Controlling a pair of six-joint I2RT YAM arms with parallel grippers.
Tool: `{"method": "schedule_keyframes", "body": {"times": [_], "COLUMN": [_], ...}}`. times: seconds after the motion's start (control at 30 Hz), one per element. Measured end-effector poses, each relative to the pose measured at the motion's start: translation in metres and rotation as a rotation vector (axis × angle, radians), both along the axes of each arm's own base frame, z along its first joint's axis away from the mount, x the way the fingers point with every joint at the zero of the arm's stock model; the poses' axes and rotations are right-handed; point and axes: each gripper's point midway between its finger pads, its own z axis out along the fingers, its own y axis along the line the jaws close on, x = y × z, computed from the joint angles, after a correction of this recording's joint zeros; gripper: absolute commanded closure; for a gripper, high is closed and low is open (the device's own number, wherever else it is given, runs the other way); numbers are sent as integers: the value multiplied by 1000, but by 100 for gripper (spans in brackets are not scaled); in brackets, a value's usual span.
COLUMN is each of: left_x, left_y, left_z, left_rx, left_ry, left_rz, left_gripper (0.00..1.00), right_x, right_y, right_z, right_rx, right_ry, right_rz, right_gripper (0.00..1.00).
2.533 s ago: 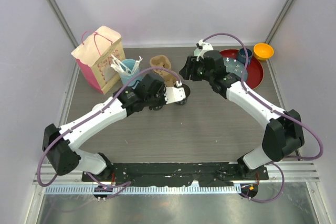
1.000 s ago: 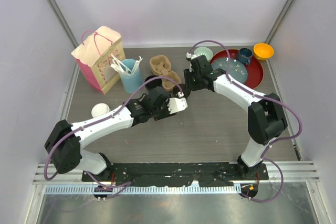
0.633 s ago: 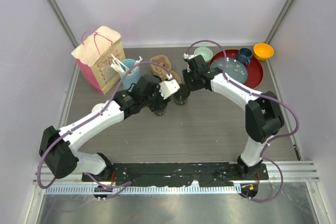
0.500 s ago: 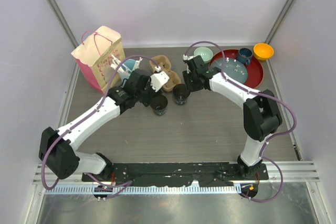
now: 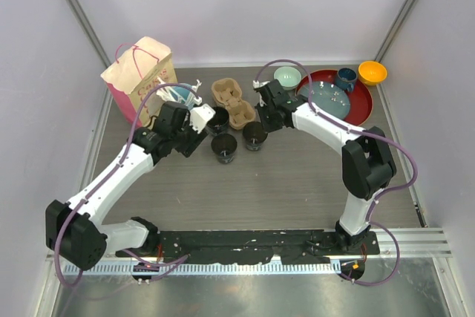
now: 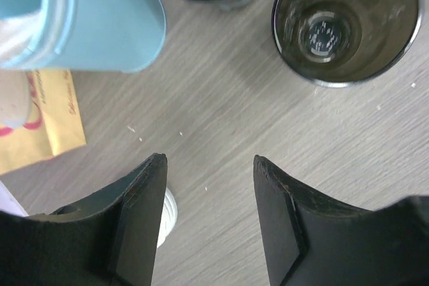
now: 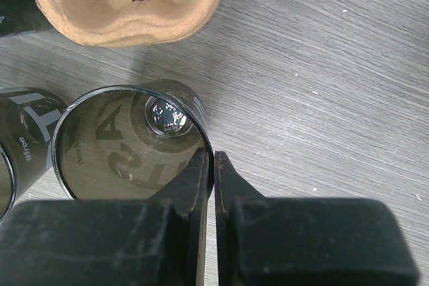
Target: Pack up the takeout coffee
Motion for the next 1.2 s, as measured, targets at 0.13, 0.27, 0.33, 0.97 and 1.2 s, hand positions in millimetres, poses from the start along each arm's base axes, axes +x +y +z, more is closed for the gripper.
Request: {"method": "schedule_keyframes", "body": {"times": [0.13,0.27,0.33,0.97,1.2], "left_x": [-9,-13,-13,-20,-28], "left_y": [19,30,35,119,143], "left_z": [-21,-30,-29,-55,-67], "left_rx": [35,50,51,160,146], "left_ry": [69,101,99,162,244], "left_rz": [29,53,65,222,238], "left_gripper": [43,43,43,46,48], "right_x": [-4,-13,-18,-46,-46], "right_y": [1,-1,-1,-4,-5], "right_z": [3,6,7,-1,24], "right_rx": [1,-7,-7,-6,14], "right_ry": [2,10,13,110,52], "right_rz": [3,5,10,34,65], "right_gripper": [97,98,98,55,30]}}
